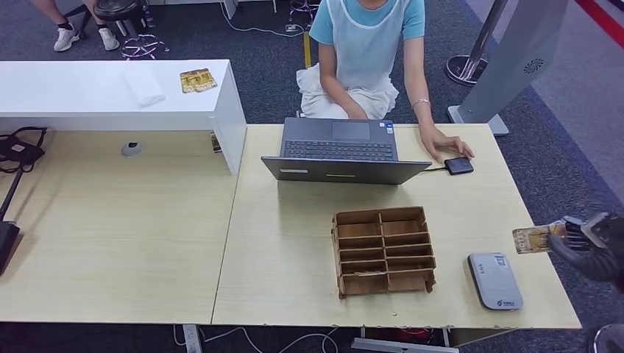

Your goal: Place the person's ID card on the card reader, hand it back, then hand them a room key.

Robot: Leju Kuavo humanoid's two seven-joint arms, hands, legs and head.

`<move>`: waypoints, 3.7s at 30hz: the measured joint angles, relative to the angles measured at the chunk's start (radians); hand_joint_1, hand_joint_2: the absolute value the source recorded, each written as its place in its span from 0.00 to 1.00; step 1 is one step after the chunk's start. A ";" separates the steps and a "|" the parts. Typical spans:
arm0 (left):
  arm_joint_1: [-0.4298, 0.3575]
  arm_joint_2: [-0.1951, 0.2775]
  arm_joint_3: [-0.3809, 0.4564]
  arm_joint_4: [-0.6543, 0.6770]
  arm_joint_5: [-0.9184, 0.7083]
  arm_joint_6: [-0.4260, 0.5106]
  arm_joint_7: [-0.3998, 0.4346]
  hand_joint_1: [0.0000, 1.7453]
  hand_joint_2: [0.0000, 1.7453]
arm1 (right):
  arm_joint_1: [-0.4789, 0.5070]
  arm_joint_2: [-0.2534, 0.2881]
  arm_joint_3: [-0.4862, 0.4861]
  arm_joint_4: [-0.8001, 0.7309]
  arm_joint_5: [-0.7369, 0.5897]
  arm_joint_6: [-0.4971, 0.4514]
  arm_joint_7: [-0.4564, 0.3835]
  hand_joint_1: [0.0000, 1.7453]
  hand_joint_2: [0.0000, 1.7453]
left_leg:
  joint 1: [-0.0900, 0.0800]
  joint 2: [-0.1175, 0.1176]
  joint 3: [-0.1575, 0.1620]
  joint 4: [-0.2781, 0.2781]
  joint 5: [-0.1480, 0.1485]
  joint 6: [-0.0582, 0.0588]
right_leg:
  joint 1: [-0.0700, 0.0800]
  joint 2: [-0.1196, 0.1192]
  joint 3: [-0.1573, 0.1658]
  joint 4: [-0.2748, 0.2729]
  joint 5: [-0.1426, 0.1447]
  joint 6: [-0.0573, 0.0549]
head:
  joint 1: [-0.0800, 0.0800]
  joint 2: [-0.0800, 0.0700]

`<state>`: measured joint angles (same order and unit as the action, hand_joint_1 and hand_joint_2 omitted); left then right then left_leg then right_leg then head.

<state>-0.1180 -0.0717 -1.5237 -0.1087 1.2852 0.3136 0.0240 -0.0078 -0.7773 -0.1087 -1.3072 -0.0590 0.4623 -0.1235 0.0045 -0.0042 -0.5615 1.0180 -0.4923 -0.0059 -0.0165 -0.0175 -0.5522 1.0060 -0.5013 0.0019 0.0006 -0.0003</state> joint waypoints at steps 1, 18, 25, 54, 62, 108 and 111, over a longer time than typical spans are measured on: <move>0.000 0.000 0.000 0.000 -0.001 0.000 0.000 0.00 0.00 | 0.005 0.004 0.006 -0.004 0.009 0.000 0.000 1.00 1.00 | 0.000 0.000 0.000 0.000 0.000 0.000 | 0.000 0.000 0.000 0.000 0.000 0.000 | 0.000 0.000; -0.002 -0.002 -0.001 0.000 0.000 -0.008 0.000 0.00 0.00 | -0.022 0.079 0.114 0.098 0.085 -0.079 0.031 1.00 1.00 | 0.000 0.001 0.000 0.000 0.000 0.000 | 0.000 0.001 0.000 0.000 0.000 0.000 | 0.000 0.000; -0.002 -0.001 -0.001 0.000 -0.002 -0.010 0.000 0.00 0.00 | -0.030 0.100 0.115 0.173 0.096 -0.102 0.033 1.00 1.00 | 0.000 0.001 0.000 0.000 0.000 0.000 | 0.000 0.001 0.000 0.000 0.000 0.000 | 0.000 0.000; -0.002 -0.001 -0.001 0.000 -0.015 -0.011 0.000 0.00 0.00 | -0.032 0.161 0.086 0.265 0.134 -0.135 0.039 1.00 1.00 | 0.000 0.002 0.001 0.000 0.000 0.000 | 0.000 0.001 0.000 0.000 0.000 0.000 | 0.000 0.000; -0.002 -0.001 -0.001 0.000 -0.002 -0.011 -0.002 0.00 0.00 | -0.024 0.176 0.037 0.230 0.137 -0.138 0.025 1.00 1.00 | 0.000 0.002 0.001 0.000 0.000 0.000 | 0.000 0.001 0.000 0.000 0.000 0.000 | 0.000 0.000; -0.003 -0.004 -0.001 0.000 0.059 -0.010 -0.015 0.00 0.00 | -0.240 0.142 0.113 -0.199 0.426 -0.335 0.044 1.00 1.00 | 0.000 0.003 0.001 0.000 0.001 0.000 | 0.000 0.003 0.000 0.001 0.000 0.000 | 0.000 0.000; -0.004 -0.005 -0.001 0.000 0.051 -0.010 -0.009 0.00 0.00 | -0.296 0.138 0.156 -0.207 0.530 -0.390 0.071 1.00 1.00 | 0.000 0.004 0.001 0.000 0.001 0.000 | 0.000 0.003 0.000 0.001 0.000 0.000 | 0.000 0.000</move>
<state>-0.1219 -0.0768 -1.5251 -0.1087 1.3365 0.3036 0.0153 -0.3042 -0.6389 0.0476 -1.5146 0.4714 0.0724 -0.0524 0.0044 -0.0007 -0.5607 1.0181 -0.4915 -0.0059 -0.0167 -0.0144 -0.5519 1.0071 -0.5008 0.0019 0.0005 -0.0003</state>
